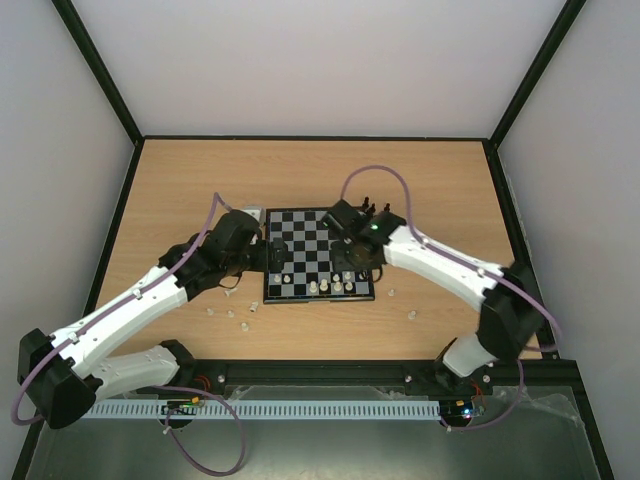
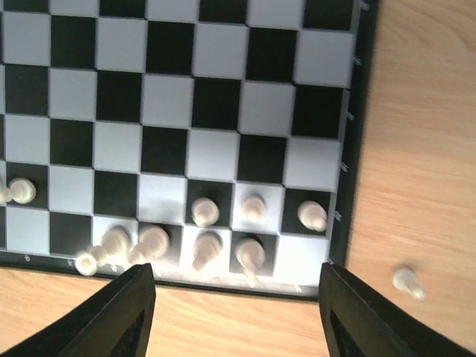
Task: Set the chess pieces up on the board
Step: Pick up the chess piece at the center of the board.
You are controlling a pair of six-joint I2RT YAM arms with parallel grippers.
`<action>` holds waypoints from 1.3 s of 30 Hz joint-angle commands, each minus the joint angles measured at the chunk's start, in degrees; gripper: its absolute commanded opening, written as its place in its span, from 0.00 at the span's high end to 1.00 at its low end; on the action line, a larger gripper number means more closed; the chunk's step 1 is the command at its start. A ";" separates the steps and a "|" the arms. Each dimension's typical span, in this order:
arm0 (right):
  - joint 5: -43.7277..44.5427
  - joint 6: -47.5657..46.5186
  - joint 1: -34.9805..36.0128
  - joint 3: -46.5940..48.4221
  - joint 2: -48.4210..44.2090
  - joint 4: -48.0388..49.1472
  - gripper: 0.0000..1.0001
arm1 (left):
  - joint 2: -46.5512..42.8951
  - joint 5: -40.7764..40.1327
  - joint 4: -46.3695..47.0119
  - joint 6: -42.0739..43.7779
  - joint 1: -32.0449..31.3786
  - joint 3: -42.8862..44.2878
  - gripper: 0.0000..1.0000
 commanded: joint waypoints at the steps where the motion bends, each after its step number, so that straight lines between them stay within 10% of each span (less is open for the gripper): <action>1: 2.55 7.23 0.01 -8.77 -8.78 -5.31 0.37 | -0.21 1.59 0.15 1.37 0.37 -0.07 0.01; 13: 0.49 11.22 -9.38 -26.14 -17.52 0.04 0.43 | -0.39 4.26 1.12 2.40 0.44 -1.01 0.01; 39: -4.92 4.36 -16.02 -29.34 -7.98 9.60 0.73 | 0.17 4.29 1.28 2.59 1.29 -1.32 0.01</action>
